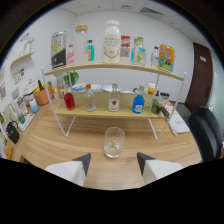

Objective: Make me a cup of Mojito.

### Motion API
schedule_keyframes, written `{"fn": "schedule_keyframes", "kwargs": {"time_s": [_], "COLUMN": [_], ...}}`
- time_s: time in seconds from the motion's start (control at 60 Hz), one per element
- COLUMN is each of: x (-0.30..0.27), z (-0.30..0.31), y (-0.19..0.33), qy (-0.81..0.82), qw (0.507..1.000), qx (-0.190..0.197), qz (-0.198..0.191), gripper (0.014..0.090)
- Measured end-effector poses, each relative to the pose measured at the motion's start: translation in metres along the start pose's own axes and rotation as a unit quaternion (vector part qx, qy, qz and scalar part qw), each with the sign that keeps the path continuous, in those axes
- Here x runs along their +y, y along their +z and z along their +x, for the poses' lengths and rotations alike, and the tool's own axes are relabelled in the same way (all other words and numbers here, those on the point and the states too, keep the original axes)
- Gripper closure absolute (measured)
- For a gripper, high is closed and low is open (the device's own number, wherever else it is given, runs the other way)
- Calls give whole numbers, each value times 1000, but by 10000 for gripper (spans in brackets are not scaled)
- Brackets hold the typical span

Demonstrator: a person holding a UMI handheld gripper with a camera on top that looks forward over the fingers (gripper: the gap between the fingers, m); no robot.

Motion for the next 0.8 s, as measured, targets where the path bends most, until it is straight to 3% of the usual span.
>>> {"fn": "schedule_keyframes", "kwargs": {"time_s": [0.217, 0.433, 0.633, 0.8], "x": [1, 27, 34, 7], "z": [-2, 7, 49, 93], "y": [-12, -31, -35, -20], "qy": [6, 23, 20, 35], "qw": [1000, 1000, 1000, 999], "qx": [2, 2, 1, -6], "qz": [6, -13, -22, -11], "gripper": [186, 186, 185, 186]}}
